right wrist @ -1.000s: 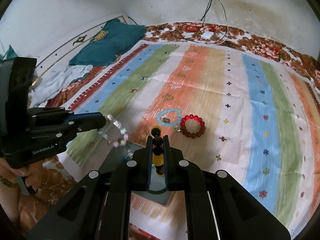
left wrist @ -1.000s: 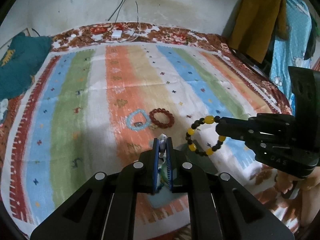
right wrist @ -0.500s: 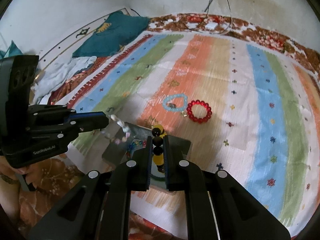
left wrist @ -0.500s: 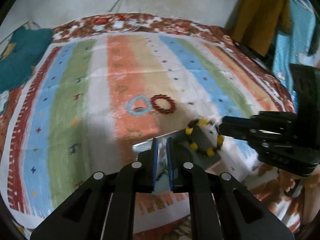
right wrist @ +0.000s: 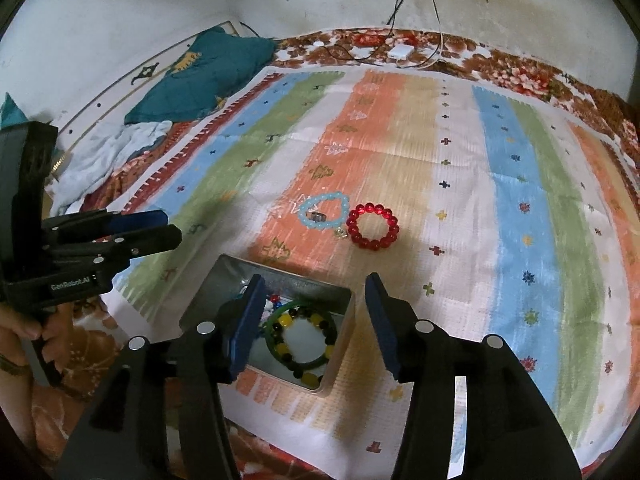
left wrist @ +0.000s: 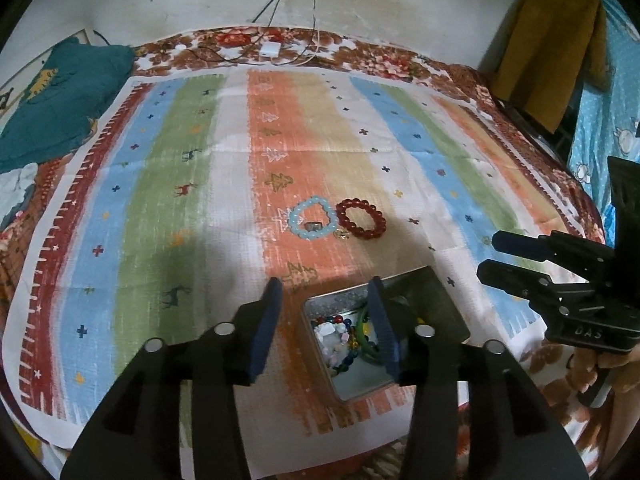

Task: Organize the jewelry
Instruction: 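Raise both open grippers away from the tin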

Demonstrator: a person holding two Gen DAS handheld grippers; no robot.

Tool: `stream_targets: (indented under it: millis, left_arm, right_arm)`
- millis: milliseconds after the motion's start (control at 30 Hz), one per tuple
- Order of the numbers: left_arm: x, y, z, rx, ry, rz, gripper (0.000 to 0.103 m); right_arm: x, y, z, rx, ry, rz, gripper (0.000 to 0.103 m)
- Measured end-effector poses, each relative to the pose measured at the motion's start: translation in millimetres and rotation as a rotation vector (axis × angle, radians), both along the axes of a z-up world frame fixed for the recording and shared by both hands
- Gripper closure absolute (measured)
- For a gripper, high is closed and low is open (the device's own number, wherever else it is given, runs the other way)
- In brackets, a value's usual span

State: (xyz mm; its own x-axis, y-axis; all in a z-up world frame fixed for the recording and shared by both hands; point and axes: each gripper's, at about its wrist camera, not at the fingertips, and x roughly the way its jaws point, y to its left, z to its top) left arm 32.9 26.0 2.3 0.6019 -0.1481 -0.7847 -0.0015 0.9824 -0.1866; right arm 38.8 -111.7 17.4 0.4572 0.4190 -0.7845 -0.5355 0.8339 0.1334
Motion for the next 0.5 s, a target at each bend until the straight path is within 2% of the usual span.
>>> stream_targets:
  millis: [167, 300, 500]
  left_arm:
    - [8, 0, -3, 0.013, 0.013, 0.001, 0.053]
    - [16, 0, -5, 0.022, 0.017, 0.002, 0.044]
    - [27, -1, -9, 0.054, 0.025, 0.001, 0.032]
  right_arm:
    - [8, 1, -3, -0.018, 0.007, -0.005, 0.045]
    - [16, 2, -4, -0.041, 0.0, -0.023, 0.037]
    - [24, 4, -6, -0.065, -0.004, -0.034, 0.031]
